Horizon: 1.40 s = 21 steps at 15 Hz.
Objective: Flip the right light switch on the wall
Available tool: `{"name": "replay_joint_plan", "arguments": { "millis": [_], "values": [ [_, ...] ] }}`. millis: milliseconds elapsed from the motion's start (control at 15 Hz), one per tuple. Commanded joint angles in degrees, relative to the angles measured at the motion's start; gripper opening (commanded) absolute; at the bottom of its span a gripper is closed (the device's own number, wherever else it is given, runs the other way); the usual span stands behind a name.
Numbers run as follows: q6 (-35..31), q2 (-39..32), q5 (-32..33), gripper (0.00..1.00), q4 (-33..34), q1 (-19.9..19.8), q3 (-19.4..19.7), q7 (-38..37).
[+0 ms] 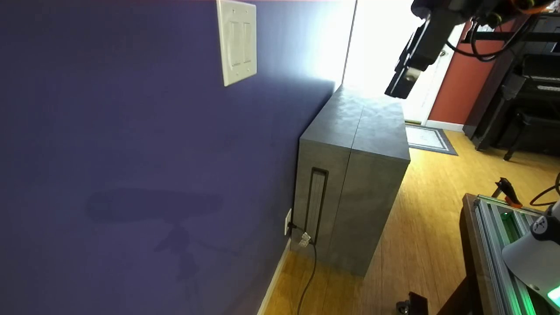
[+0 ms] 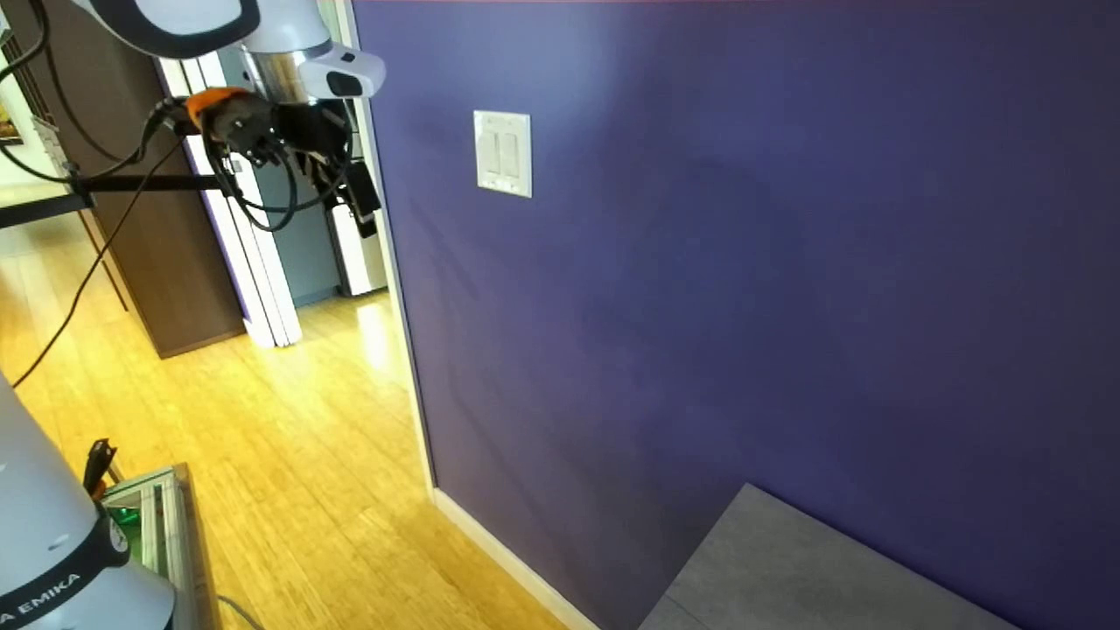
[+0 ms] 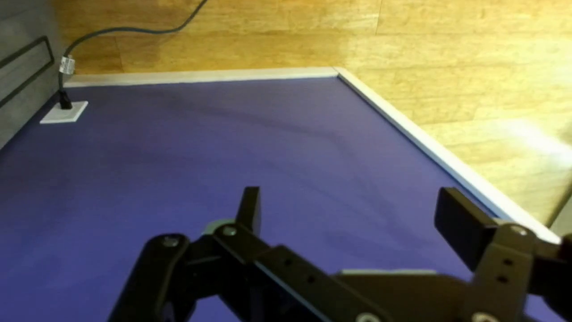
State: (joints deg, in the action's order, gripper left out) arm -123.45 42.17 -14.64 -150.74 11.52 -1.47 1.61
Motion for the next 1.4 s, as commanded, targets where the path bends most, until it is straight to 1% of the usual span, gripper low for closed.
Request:
{"name": "replay_joint_plan", "arguments": {
  "millis": [0,67,133,200,267,333,467,533,667,867,1067,1333],
  "values": [
    [-3.8,-3.2,-4.4,0.99,4.3,-0.5,1.9,0.1],
    [-5.8,-4.1,-5.6,0.75,5.0,-0.4,2.3,0.1],
    [-7.5,-4.9,-6.9,0.75,5.7,-0.3,2.6,-0.2],
    [-9.8,-6.1,-8.7,0.7,6.4,-0.2,3.1,-0.3],
    [-12.2,-7.3,-10.0,0.64,7.2,-0.2,3.3,-0.5],
    [-13.7,-8.6,-11.5,0.55,8.2,0.3,4.0,0.1],
    [-16.8,-10.8,-13.8,0.42,9.9,0.6,4.6,0.4],
    [-18.4,-11.9,-14.6,0.34,10.8,0.6,4.7,0.4],
    [-21.1,-14.1,-16.9,0.21,12.5,1.6,5.2,1.4],
    [-24.9,-17.3,-19.1,0.0,14.8,2.5,5.1,1.9],
    [-28.3,-20.1,-20.2,0.0,16.6,3.0,4.7,2.6],
    [-31.2,-23.6,-20.4,0.0,18.9,3.1,4.4,3.1]
  ]
}}
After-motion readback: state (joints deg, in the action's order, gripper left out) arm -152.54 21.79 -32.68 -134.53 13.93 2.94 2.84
